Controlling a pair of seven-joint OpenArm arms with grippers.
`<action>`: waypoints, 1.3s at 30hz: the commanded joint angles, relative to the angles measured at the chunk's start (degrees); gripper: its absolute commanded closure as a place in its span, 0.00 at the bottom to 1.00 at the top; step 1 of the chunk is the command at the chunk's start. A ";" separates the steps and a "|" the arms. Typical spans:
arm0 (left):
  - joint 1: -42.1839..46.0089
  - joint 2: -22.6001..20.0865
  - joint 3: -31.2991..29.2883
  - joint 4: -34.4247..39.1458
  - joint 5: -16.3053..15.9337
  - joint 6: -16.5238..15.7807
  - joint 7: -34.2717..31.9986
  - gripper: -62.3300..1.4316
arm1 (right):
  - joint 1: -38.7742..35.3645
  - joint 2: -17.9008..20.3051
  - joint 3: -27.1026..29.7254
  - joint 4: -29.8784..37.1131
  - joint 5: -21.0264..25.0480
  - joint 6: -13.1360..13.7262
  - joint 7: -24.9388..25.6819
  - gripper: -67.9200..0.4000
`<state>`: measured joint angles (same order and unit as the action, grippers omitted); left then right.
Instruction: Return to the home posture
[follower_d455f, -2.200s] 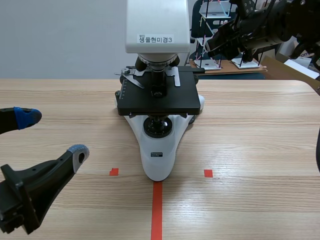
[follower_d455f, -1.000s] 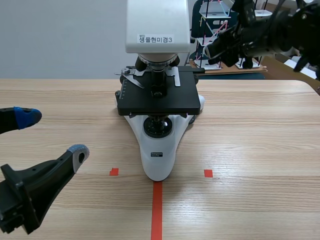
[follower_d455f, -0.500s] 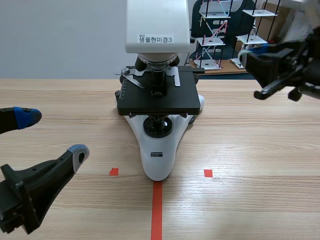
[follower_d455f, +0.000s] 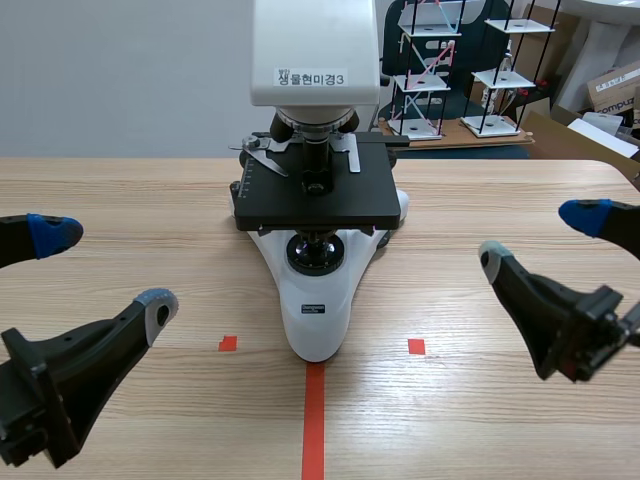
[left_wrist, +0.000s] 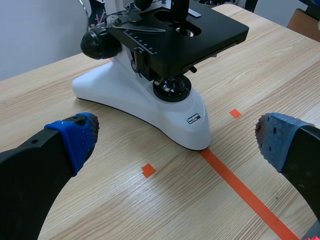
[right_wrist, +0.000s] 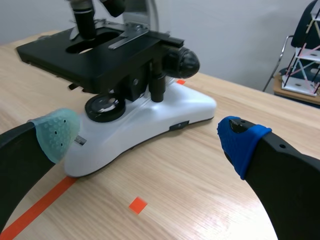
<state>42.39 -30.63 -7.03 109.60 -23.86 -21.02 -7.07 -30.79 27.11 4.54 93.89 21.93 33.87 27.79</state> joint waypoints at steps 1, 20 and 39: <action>0.42 0.28 -0.07 0.70 -0.39 0.31 -0.81 0.00 | -0.90 -0.13 0.44 1.11 -1.92 0.04 2.62 0.11; 0.42 0.28 -0.07 0.70 -0.39 0.31 -0.81 0.00 | -4.61 -2.03 0.42 5.29 -10.45 0.02 4.61 0.11; 0.42 0.28 -0.07 0.70 -0.39 0.31 -0.83 0.00 | -4.61 -2.03 0.42 5.29 -10.45 0.04 4.50 0.11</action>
<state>42.39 -30.63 -7.03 109.60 -23.86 -21.02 -7.07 -36.07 24.75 4.51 98.52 10.70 33.87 31.48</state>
